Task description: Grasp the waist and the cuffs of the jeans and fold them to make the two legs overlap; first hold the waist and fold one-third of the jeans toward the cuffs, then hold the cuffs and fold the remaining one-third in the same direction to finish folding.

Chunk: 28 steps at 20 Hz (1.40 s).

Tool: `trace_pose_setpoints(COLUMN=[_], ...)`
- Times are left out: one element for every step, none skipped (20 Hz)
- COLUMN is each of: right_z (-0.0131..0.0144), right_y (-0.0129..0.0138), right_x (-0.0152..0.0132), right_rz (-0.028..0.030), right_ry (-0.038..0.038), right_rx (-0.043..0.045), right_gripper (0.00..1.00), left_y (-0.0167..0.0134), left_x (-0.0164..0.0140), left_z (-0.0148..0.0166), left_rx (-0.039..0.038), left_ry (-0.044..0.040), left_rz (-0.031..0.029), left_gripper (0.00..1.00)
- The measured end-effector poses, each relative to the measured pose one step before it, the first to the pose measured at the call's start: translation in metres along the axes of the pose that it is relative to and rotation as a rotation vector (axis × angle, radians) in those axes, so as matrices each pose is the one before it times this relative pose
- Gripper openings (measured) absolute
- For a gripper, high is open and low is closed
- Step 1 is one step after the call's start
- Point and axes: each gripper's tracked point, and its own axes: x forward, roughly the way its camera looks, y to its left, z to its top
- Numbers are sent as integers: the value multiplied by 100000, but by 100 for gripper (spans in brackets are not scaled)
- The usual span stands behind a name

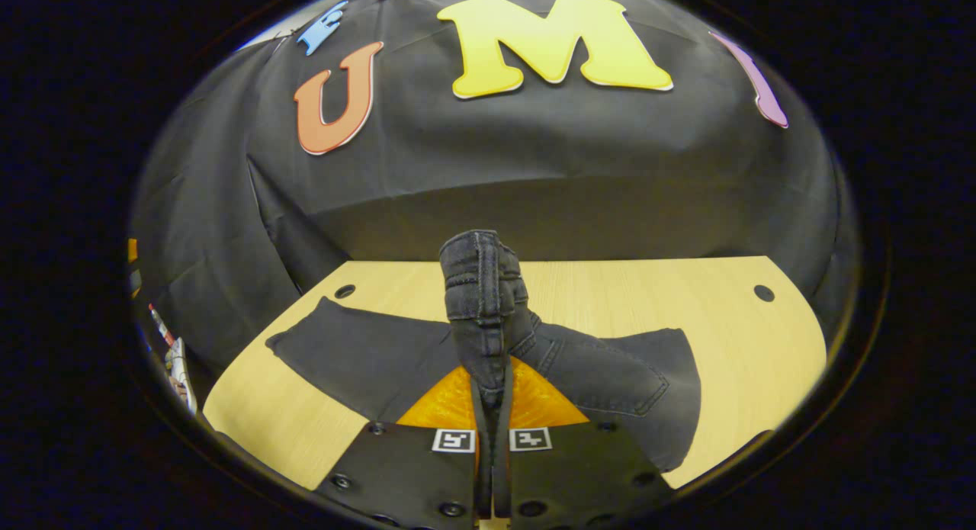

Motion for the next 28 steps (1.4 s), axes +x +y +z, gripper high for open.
trace_pose_setpoints(right_z=[-251, 229, 36, -1005, -1216, -799, -96, 491, 390, 458, 421, 481, 687, 795, 836, 1079, 1032, 1346, 1519, 1582, 1597, 1761, 1912, 1749, 1683, 1632, 1444, 1195], right_y=[73, 260, 346, 14, -308, -181, 442, 199, 255, -59, -45, -115, -223, -241, -188, -268, -205, -428, -379, -451, -583, -666, -690, -688, -835, -996, -941, -985], right_x=[-3, -646, -174, 850, 460, 98, -388, -382, 109, -102, -100, -196, -206, -319, -349, -472, -506, -540, -630, -709, -784, -944, -889, -944, -878, -795, -750, -587], right_rz=[960, 3451, 3918, 1029, -147, -126, 491, 19, -688, -615, -70, -52, -315, -302, -322, -274, -290, -663, -225, -576, -789, -1202, -1115, -1001, -1207, -1627, -1402, -1637], right_ry=[701, 1031, 2412, 2655, 2515, 1331, -711, -1912, -1424, -1506, -1154, -1031, -1191, -1589, -2087, -2179, -2537, -2808, -3266, -3103, -3392, -3690, -4311, -3825, -3440, -2850, -2973, -2337], right_rx=[-92, 859, 2599, 539, -1353, -1934, -852, 46, 169, -170, -102, 78, 288, 444, 516, 288, -456, -514, 82, 214, 223, 144, 268, 184, 128, -179, -26, -217], right_gripper=[2, 8, 10, 25, 40, 55, 70, 84, 99, 100, 100, 100, 100, 100, 100, 99, 99, 99, 99, 99, 100, 100, 99, 99, 95, 95, 100, 100], left_y=[7, -51, -58, -184, -118, -114, -158, -5, -1, 105, 122, 49, 213, -92, -46, 97, 58, 21, -82, -175, -153, -167, 57, 321, 621, 1112, 1208, 1761], left_x=[46, 127, 135, 98, 143, 210, 112, 89, -44, 132, 141, 180, 76, 184, 117, 253, 389, 411, 407, 469, 551, 736, 815, 1002, 864, 1074, 945, 1580], left_z=[99, 82, 57, -3, -4, -59, -6, 85, -56, -163, -194, -185, -26, -236, -105, -247, -294, -660, -821, -912, -1036, -1272, -1116, -893, -543, -197, -17, 53], left_rx=[-159, -249, -180, -22, 146, 364, 445, 371, 27, -294, -563, -945, -1011, -1363, -1438, -1417, -1721, -2257, -3510, -4637, -6471, -8308, -9692, -10707, -11152, -9001, -6399, -3561], left_ry=[-119, 4, 78, -4, -158, 34, -94, -48, 250, 305, 373, 1040, 4, 713, 322, 625, 909, 1881, 2638, 3003, 4513, 4420, 3783, 3845, 2423, 1835, 532, 589], left_rz=[-18, -246, -392, -368, -541, -387, -208, -41, -9, 222, 289, 86, 484, -774, -39, -296, -247, -1113, -1335, -2327, -2110, -2846, -2606, -2764, -1147, -34, 1458, 3082], left_gripper=[98, 98, 98, 98, 98, 98, 98, 98, 98, 98, 98, 98, 98, 98, 98, 98, 98, 98, 98, 98, 98, 98, 99, 99, 99, 99, 99, 99])
